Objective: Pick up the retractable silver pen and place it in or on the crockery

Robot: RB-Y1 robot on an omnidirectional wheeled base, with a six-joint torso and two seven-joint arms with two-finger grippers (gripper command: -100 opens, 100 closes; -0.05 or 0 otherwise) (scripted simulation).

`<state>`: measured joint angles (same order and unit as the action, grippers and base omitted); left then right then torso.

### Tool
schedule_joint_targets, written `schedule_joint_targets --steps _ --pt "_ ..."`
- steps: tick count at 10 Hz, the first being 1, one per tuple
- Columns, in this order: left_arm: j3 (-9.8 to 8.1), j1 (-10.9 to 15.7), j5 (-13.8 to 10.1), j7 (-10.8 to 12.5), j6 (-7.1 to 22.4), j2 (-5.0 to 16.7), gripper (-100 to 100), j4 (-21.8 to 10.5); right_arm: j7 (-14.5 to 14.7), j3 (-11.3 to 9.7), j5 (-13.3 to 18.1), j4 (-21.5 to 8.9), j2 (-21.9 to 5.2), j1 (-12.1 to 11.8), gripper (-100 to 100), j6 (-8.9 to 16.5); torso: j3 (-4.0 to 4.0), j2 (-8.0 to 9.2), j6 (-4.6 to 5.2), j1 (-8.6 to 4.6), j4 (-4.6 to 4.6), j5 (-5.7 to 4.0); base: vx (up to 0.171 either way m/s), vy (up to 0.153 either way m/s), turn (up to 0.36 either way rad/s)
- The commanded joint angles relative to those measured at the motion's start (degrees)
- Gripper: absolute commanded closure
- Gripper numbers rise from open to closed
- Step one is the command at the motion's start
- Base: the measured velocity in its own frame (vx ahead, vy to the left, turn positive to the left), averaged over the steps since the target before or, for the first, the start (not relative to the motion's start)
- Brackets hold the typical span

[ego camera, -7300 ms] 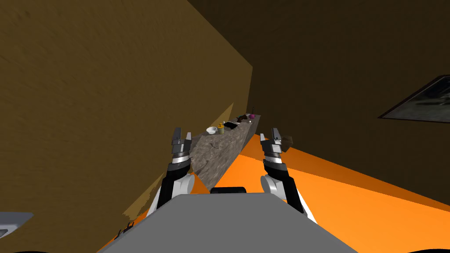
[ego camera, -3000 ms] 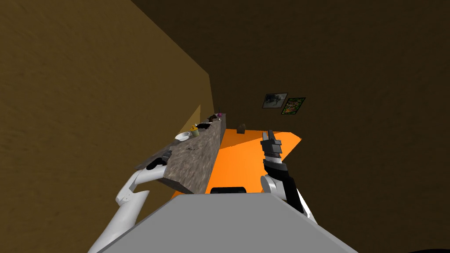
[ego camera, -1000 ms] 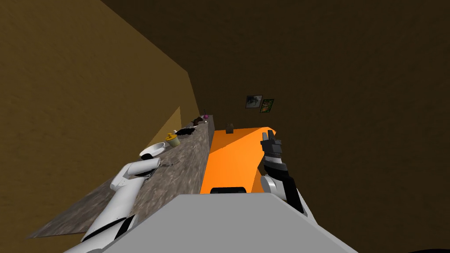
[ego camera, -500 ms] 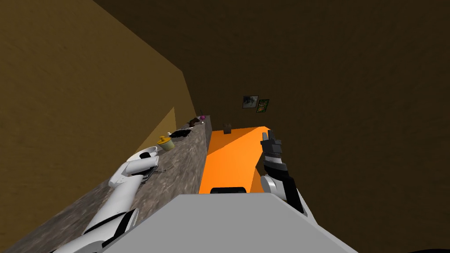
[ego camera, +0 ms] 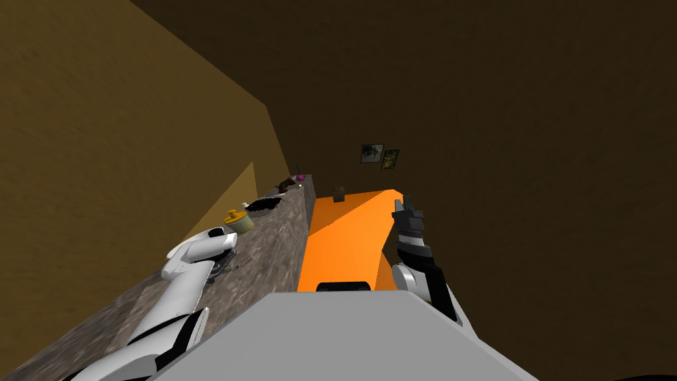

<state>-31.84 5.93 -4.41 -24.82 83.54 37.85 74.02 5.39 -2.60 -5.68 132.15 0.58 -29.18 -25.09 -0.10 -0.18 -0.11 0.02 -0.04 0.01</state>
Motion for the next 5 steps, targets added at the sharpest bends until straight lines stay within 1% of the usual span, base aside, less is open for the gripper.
schedule_joint_targets --steps 1,2,3,4,5 --pt "0.0 0.0 0.0 0.0 0.0 0.0 -100 0.0 0.0 0.0 0.0 0.0 0.0 0.0 0 0.0 0.0 0.0 0.0 0.0 0.0 0.0 0.014 -0.002 -0.009" --pt "-0.01 0.0 0.0 0.0 0.2 0.0 0 -0.1 0.0 0.0 0.0 0.0 0.0 0.0 0 0.0 0.04 0.07 -0.01 0.01 0.01 0.0 0.0 0.0 0.0" --pt "-0.45 0.2 -0.5 -0.8 -1.4 0.9 -100 -2.5 0.0 0.0 0.0 0.0 0.0 0.0 0 0.0 0.06 0.11 -0.01 0.01 0.02 0.0 0.01 -0.019 -0.025" --pt "-0.9 0.4 -1.0 -1.6 -3.1 1.7 -100 -4.2 0.0 0.0 0.0 0.0 0.0 0.0 0 0.0 0.06 0.11 -0.01 -0.04 0.03 -0.01 0.015 -0.046 -0.035" --pt "-0.9 0.4 -1.0 -1.6 -3.1 1.7 -100 -4.9 0.0 0.0 0.0 0.0 0.0 0.0 0 0.0 0.06 0.09 -0.01 -0.13 0.02 -0.03 0.012 -0.038 -0.01"
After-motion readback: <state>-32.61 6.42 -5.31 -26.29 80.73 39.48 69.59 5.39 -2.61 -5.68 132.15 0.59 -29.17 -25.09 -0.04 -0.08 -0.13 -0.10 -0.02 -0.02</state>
